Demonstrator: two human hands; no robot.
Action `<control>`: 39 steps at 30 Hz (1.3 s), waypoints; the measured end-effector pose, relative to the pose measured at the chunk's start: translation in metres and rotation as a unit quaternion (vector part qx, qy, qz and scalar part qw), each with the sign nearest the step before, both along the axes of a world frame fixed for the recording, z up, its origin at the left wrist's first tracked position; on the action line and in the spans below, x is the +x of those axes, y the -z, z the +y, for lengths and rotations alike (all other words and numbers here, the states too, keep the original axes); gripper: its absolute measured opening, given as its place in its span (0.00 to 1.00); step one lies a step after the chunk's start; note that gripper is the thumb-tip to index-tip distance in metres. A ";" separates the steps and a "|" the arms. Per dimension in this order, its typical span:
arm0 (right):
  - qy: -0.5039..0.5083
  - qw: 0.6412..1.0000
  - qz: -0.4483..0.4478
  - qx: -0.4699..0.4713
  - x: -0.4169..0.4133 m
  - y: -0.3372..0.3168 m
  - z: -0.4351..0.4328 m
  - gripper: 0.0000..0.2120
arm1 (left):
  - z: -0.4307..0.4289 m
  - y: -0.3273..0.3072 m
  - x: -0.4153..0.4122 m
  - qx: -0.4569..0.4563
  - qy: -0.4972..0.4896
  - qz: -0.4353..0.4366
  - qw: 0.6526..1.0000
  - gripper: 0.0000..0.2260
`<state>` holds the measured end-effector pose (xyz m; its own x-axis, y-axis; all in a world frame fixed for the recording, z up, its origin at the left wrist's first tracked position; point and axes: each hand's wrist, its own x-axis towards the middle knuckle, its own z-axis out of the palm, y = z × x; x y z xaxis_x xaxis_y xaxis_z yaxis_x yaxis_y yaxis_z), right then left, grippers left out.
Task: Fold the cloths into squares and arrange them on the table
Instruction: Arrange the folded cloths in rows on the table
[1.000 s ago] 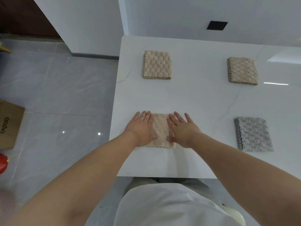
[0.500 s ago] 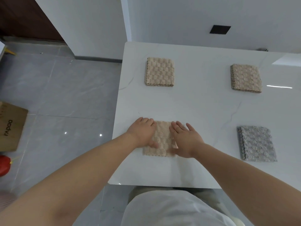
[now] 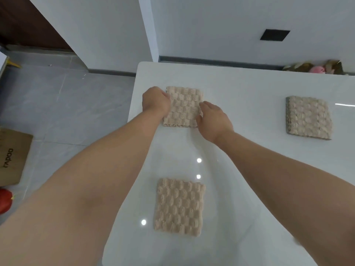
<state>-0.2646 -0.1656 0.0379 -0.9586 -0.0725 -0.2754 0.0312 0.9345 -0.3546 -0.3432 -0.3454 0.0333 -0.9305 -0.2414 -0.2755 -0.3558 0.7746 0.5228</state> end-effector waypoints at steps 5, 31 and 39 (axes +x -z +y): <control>-0.054 0.998 0.014 0.019 -0.031 0.013 0.004 0.26 | 0.011 0.025 -0.015 0.007 -0.031 -0.023 0.999 0.15; -0.111 0.989 -0.051 0.086 -0.038 0.053 -0.003 0.35 | -0.004 0.063 0.011 -0.194 0.363 0.140 0.900 0.23; -0.084 0.993 -0.004 0.080 -0.040 0.058 0.001 0.30 | -0.011 0.076 0.011 -0.237 0.386 0.065 0.889 0.27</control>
<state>-0.3044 -0.1650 -0.0204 -0.9345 -0.1862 -0.3032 -0.1280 0.9710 -0.2018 -0.3318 -0.3559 -0.0426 -0.8862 0.4218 -0.1916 0.4161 0.9065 0.0709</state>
